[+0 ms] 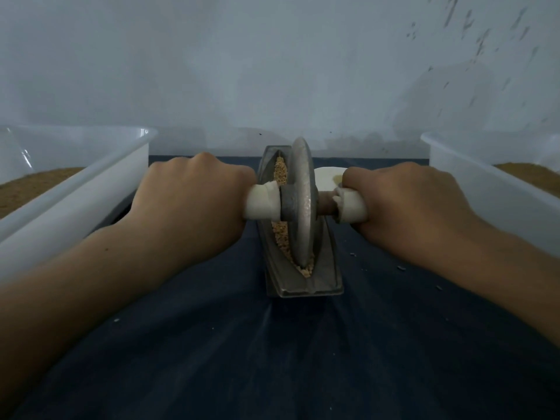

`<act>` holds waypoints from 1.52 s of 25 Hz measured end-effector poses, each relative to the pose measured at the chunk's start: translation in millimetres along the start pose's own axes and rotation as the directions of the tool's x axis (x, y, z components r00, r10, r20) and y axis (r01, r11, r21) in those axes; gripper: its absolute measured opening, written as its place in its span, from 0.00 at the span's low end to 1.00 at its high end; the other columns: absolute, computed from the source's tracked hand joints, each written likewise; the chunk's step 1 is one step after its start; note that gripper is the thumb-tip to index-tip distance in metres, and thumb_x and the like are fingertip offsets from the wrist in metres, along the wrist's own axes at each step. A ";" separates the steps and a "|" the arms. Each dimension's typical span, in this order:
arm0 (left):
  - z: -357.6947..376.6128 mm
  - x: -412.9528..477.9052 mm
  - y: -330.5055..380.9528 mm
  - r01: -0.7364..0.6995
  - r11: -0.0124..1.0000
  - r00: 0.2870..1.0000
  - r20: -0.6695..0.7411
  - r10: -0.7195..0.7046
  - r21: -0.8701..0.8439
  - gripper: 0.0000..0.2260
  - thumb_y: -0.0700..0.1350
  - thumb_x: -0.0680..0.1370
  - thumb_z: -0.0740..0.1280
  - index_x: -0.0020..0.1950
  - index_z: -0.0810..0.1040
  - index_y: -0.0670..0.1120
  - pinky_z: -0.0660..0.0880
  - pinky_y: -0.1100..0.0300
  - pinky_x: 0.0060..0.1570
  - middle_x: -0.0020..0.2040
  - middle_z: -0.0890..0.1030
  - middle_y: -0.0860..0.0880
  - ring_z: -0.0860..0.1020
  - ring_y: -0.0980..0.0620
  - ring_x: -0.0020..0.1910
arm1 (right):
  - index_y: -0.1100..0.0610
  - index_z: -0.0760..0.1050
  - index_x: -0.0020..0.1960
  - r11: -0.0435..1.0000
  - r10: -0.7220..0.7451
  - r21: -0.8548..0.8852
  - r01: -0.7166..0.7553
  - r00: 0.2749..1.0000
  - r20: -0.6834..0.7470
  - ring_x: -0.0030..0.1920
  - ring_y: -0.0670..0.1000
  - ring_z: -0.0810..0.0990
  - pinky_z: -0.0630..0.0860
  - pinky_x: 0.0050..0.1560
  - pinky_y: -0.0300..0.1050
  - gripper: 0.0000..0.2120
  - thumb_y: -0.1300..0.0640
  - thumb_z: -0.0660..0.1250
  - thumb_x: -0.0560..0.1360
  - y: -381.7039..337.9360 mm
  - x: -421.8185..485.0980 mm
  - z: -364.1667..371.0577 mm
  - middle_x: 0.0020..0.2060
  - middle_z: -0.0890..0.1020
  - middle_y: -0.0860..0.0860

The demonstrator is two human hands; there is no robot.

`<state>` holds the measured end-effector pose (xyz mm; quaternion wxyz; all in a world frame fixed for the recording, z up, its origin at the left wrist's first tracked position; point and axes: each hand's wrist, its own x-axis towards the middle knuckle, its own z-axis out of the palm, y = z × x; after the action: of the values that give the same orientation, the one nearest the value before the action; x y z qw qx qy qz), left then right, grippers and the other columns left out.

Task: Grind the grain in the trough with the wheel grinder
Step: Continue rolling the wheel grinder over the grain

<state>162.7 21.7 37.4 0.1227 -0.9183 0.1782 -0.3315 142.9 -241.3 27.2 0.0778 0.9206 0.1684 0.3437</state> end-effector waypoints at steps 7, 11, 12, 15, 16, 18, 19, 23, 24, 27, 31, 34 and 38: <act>29.3 20.5 3.5 0.049 0.999 0.995 0.085 -0.048 -0.002 0.08 0.52 0.75 0.67 0.43 0.67 0.57 0.58 0.58 0.29 0.32 0.64 0.54 0.62 0.53 0.28 | 0.47 0.67 0.44 0.994 0.042 -0.099 -0.042 0.999 -0.006 0.30 0.56 0.68 0.50 0.29 0.40 0.12 0.54 0.71 0.71 2.7 20.1 37.4 0.29 0.69 0.45; 48.8 37.3 1.1 0.083 0.996 0.992 0.099 -0.080 -0.022 0.03 0.50 0.75 0.66 0.44 0.72 0.55 0.55 0.60 0.27 0.33 0.67 0.53 0.63 0.53 0.28 | 0.50 0.73 0.46 0.989 0.055 -0.133 -0.059 0.998 -0.033 0.32 0.59 0.76 0.51 0.28 0.40 0.08 0.52 0.70 0.71 6.2 34.9 56.7 0.32 0.77 0.50; 53.0 40.4 -0.2 0.089 0.996 0.991 0.103 -0.086 -0.030 0.04 0.49 0.75 0.66 0.43 0.72 0.55 0.56 0.59 0.27 0.33 0.67 0.53 0.63 0.53 0.28 | 0.50 0.73 0.46 0.990 0.047 -0.128 -0.052 0.998 -0.039 0.32 0.59 0.76 0.52 0.28 0.40 0.08 0.53 0.71 0.70 7.3 39.1 59.5 0.32 0.77 0.50; 63.2 46.9 -2.9 0.109 0.992 0.989 0.111 -0.102 -0.058 0.03 0.49 0.75 0.66 0.43 0.73 0.54 0.58 0.59 0.28 0.33 0.68 0.52 0.66 0.51 0.29 | 0.51 0.73 0.45 0.993 0.054 -0.106 -0.056 0.998 -0.026 0.32 0.59 0.74 0.55 0.28 0.41 0.09 0.54 0.72 0.70 9.9 52.6 66.3 0.32 0.75 0.51; 66.0 49.0 -3.4 0.114 0.991 0.988 0.114 -0.106 -0.070 0.02 0.49 0.75 0.66 0.43 0.74 0.54 0.59 0.59 0.28 0.34 0.68 0.52 0.68 0.50 0.30 | 0.51 0.73 0.46 0.993 0.062 -0.102 -0.063 0.998 -0.015 0.32 0.57 0.72 0.55 0.28 0.41 0.08 0.54 0.72 0.71 10.6 57.1 68.5 0.31 0.72 0.50; 69.5 53.5 -4.3 0.121 0.990 0.985 0.130 -0.110 -0.079 0.00 0.49 0.75 0.66 0.45 0.75 0.54 0.62 0.58 0.29 0.35 0.70 0.51 0.72 0.48 0.32 | 0.50 0.73 0.47 0.993 0.075 -0.094 -0.075 0.997 0.003 0.33 0.57 0.70 0.54 0.28 0.42 0.07 0.53 0.71 0.72 12.1 64.7 72.4 0.32 0.68 0.49; 70.5 56.3 -4.6 0.122 0.990 0.984 0.135 -0.112 -0.075 0.01 0.49 0.75 0.66 0.46 0.76 0.54 0.63 0.57 0.30 0.35 0.70 0.51 0.72 0.47 0.33 | 0.50 0.73 0.47 0.993 0.082 -0.088 -0.081 0.997 0.013 0.33 0.58 0.72 0.54 0.28 0.42 0.07 0.53 0.70 0.72 13.4 67.6 74.1 0.32 0.68 0.49; 71.3 69.1 -5.1 0.111 0.993 0.986 0.130 -0.104 -0.049 0.04 0.47 0.74 0.66 0.48 0.77 0.53 0.65 0.55 0.31 0.34 0.67 0.51 0.68 0.49 0.30 | 0.50 0.73 0.48 0.992 0.112 -0.061 -0.109 0.993 0.042 0.37 0.61 0.77 0.57 0.30 0.43 0.06 0.54 0.68 0.73 19.0 70.6 82.5 0.33 0.71 0.50; 71.7 71.9 -5.4 0.107 0.993 0.987 0.128 -0.101 -0.045 0.04 0.47 0.74 0.66 0.48 0.78 0.53 0.65 0.55 0.31 0.34 0.68 0.51 0.67 0.50 0.29 | 0.50 0.73 0.48 0.992 0.115 -0.057 -0.113 0.992 0.042 0.37 0.60 0.76 0.57 0.30 0.43 0.06 0.54 0.68 0.72 20.1 70.9 84.7 0.33 0.71 0.50; 74.6 78.5 -7.2 0.101 0.994 0.987 0.128 -0.095 -0.037 0.05 0.48 0.74 0.67 0.49 0.79 0.52 0.65 0.55 0.31 0.35 0.71 0.50 0.66 0.50 0.28 | 0.50 0.72 0.46 0.991 0.129 -0.048 -0.127 0.991 0.041 0.35 0.59 0.73 0.57 0.29 0.43 0.05 0.57 0.67 0.72 21.8 74.6 89.8 0.32 0.69 0.49; 79.4 85.1 -8.8 0.100 0.995 0.987 0.128 -0.096 -0.028 0.06 0.50 0.74 0.68 0.50 0.79 0.53 0.67 0.54 0.32 0.36 0.69 0.50 0.67 0.48 0.31 | 0.50 0.71 0.44 0.989 0.141 -0.050 -0.139 0.989 0.040 0.35 0.59 0.72 0.56 0.29 0.42 0.06 0.58 0.66 0.72 24.1 81.1 94.2 0.32 0.69 0.49; 82.2 90.0 -10.8 0.094 0.995 0.987 0.132 -0.088 -0.042 0.06 0.50 0.73 0.68 0.50 0.79 0.53 0.67 0.54 0.33 0.36 0.69 0.50 0.69 0.47 0.32 | 0.49 0.68 0.44 0.989 0.143 -0.049 -0.140 0.988 0.056 0.35 0.57 0.70 0.56 0.29 0.42 0.08 0.59 0.66 0.72 26.0 84.3 97.8 0.32 0.68 0.48; 87.6 96.0 -13.6 0.107 0.993 0.985 0.142 -0.099 -0.051 0.06 0.49 0.73 0.69 0.49 0.79 0.53 0.67 0.54 0.33 0.36 0.71 0.50 0.69 0.48 0.31 | 0.49 0.72 0.45 0.988 0.141 -0.074 -0.137 0.989 0.040 0.34 0.57 0.69 0.54 0.29 0.42 0.07 0.59 0.67 0.73 27.5 93.9 100.9 0.31 0.64 0.48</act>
<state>292.1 4.2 30.7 0.0907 -0.9503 0.1309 -0.2674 282.8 -235.6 15.5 0.0900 0.9343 0.0897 0.3331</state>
